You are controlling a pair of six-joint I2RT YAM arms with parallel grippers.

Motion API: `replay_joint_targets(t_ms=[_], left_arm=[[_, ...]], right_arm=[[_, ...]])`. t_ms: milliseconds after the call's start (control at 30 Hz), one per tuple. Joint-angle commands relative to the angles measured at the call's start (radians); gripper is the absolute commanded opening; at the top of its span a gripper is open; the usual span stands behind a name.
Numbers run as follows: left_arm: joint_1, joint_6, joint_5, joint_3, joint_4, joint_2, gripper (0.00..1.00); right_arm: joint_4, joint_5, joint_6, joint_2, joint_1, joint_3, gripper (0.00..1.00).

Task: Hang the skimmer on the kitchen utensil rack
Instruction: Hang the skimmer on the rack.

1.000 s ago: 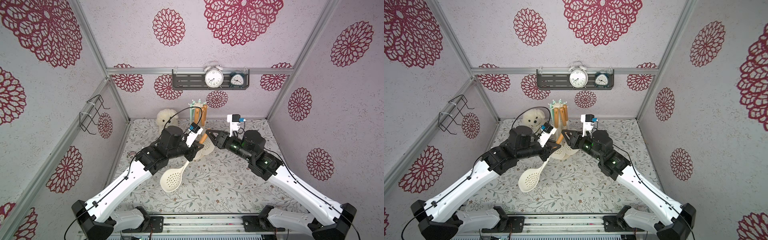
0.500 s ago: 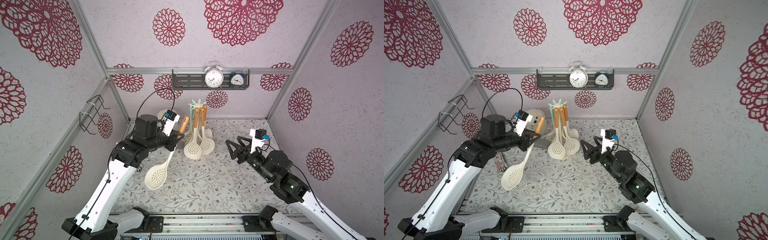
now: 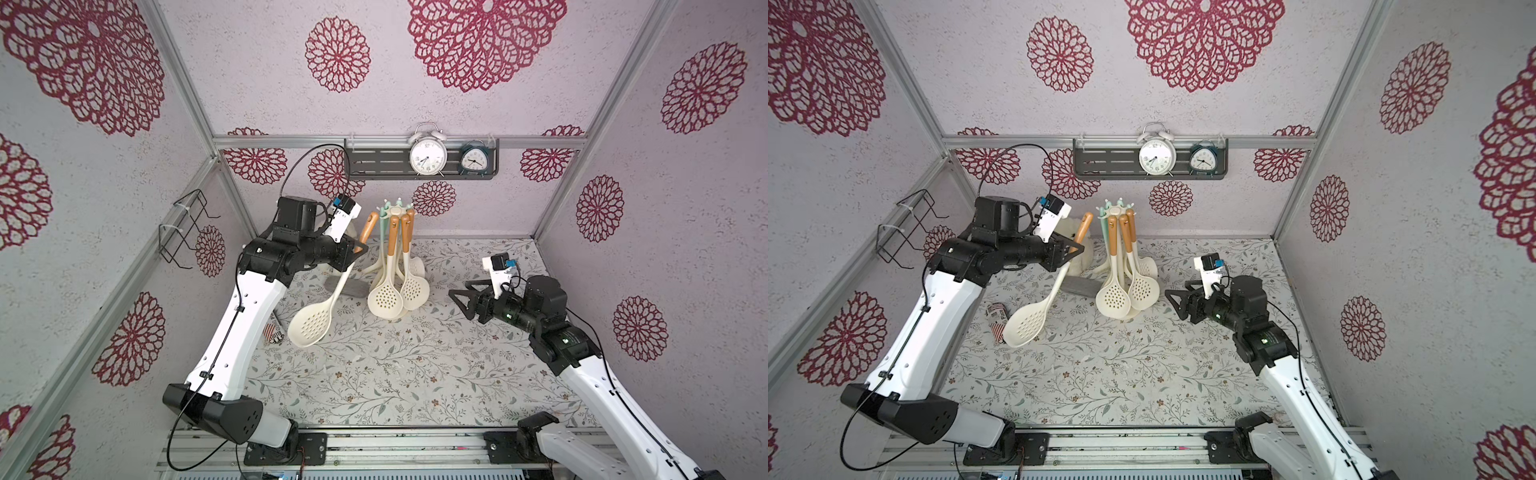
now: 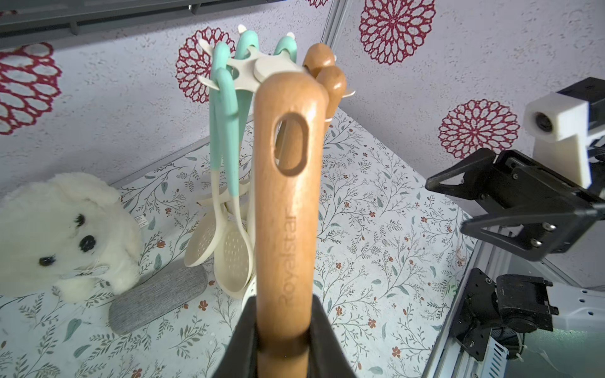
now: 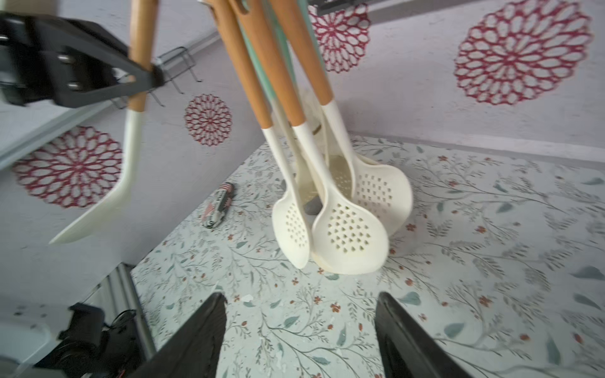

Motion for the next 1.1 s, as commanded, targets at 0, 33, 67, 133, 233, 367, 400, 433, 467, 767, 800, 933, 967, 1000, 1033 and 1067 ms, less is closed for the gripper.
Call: replay_joint_targets(t_ms=[0, 33, 67, 133, 233, 367, 400, 433, 467, 767, 800, 933, 967, 1000, 1033, 1067], left_arm=[[0.021, 0.028, 0.088, 0.043, 0.012, 0.033, 0.0], [0.026, 0.031, 0.101, 0.048, 0.015, 0.044, 0.0], [0.031, 0.034, 0.116, 0.054, 0.017, 0.053, 0.0], [0.036, 0.037, 0.138, 0.063, 0.018, 0.073, 0.0], [0.037, 0.043, 0.155, 0.083, 0.008, 0.098, 0.0], [0.039, 0.047, 0.173, 0.083, 0.007, 0.116, 0.0], [0.039, 0.049, 0.18, 0.079, 0.007, 0.118, 0.0], [0.039, 0.048, 0.18, 0.073, 0.01, 0.12, 0.0], [0.039, 0.047, 0.18, 0.068, 0.011, 0.12, 0.0], [0.038, 0.043, 0.201, 0.019, 0.04, 0.15, 0.0], [0.039, 0.041, 0.207, 0.016, 0.046, 0.156, 0.0], [0.037, 0.019, 0.236, -0.02, 0.102, 0.169, 0.0], [0.037, 0.012, 0.245, -0.035, 0.122, 0.168, 0.0], [0.037, -0.002, 0.253, -0.056, 0.152, 0.167, 0.0], [0.036, -0.014, 0.261, -0.077, 0.184, 0.165, 0.0], [0.036, -0.027, 0.268, -0.097, 0.214, 0.163, 0.0]], right_arm=[[0.113, -0.214, 0.035, 0.01, -0.019, 0.045, 0.74], [0.114, -0.223, 0.036, 0.016, -0.021, 0.057, 0.74], [0.111, -0.225, 0.036, 0.02, -0.022, 0.068, 0.74], [0.11, -0.227, 0.037, 0.023, -0.025, 0.078, 0.74], [0.107, -0.226, 0.038, 0.021, -0.027, 0.081, 0.74], [0.094, -0.22, 0.035, 0.013, -0.029, 0.075, 0.74], [0.09, -0.216, 0.033, 0.009, -0.031, 0.072, 0.74], [0.085, -0.213, 0.032, 0.008, -0.032, 0.072, 0.74], [0.084, -0.212, 0.031, 0.008, -0.033, 0.07, 0.74], [0.082, -0.208, 0.039, 0.006, -0.036, 0.069, 0.73], [0.082, -0.207, 0.039, 0.005, -0.037, 0.066, 0.73], [0.083, -0.205, 0.043, -0.002, -0.039, 0.057, 0.73], [0.081, -0.203, 0.044, -0.004, -0.038, 0.054, 0.73], [0.084, -0.203, 0.045, -0.005, -0.038, 0.052, 0.73], [0.084, -0.202, 0.046, -0.005, -0.039, 0.051, 0.73], [0.084, -0.203, 0.049, -0.006, -0.038, 0.048, 0.73]])
